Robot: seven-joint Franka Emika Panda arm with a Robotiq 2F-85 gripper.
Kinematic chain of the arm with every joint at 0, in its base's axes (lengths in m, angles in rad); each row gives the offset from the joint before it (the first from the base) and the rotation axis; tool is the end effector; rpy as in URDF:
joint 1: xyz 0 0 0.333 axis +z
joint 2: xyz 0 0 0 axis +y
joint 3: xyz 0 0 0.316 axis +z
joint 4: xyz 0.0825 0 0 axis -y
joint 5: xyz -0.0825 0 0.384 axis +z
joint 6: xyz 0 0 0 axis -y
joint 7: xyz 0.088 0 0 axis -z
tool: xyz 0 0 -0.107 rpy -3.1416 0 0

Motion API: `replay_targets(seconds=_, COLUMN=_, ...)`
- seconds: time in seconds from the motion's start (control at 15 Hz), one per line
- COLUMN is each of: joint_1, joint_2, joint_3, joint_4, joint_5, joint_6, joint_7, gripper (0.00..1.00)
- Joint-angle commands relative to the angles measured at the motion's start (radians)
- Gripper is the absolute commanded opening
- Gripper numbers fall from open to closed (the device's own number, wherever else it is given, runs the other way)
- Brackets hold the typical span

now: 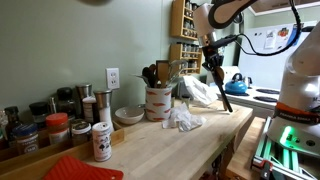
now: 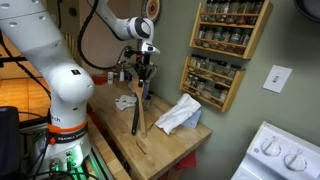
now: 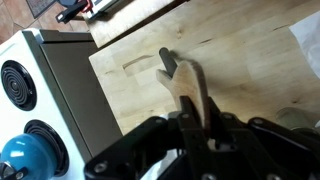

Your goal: Move the wooden spoon and spatula to the counter

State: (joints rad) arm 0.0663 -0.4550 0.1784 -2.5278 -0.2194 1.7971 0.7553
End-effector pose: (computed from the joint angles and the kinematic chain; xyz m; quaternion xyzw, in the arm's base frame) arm 0.3619 0.0711 0.4144 0.9542 -0.2231 -0.0582 0.1904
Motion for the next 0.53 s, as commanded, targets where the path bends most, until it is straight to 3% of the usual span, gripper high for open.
replay_targets(seconds=0.0, joint_1=-0.004, joint_2=-0.009, joint_3=0.026, joint_4=-0.046, joint_5=-0.014, joint_6=0.062, joint_7=0.003, gripper=0.05)
replay_targets(seconds=0.13, joint_1=-0.002, joint_2=-0.005, joint_3=0.035, joint_4=-0.051, joint_5=-0.009, joint_6=0.076, joint_7=0.005, gripper=0.05)
replay_targets(seconds=0.2, joint_1=-0.002, joint_2=-0.005, joint_3=0.039, joint_4=-0.052, joint_5=-0.009, joint_6=0.075, joint_7=0.006, gripper=0.32)
replay_targets(seconds=0.27, joint_1=-0.002, joint_2=-0.005, joint_3=0.041, joint_4=-0.052, joint_5=-0.008, joint_6=0.073, joint_7=0.006, gripper=0.44)
replay_targets(seconds=0.4, joint_1=-0.003, joint_2=-0.001, joint_3=0.043, joint_4=-0.057, joint_5=-0.008, joint_6=0.087, joint_7=0.005, gripper=0.57)
replay_targets(seconds=0.47, joint_1=-0.004, joint_2=0.001, joint_3=0.042, joint_4=-0.059, joint_5=-0.006, joint_6=0.096, joint_7=0.005, gripper=0.58)
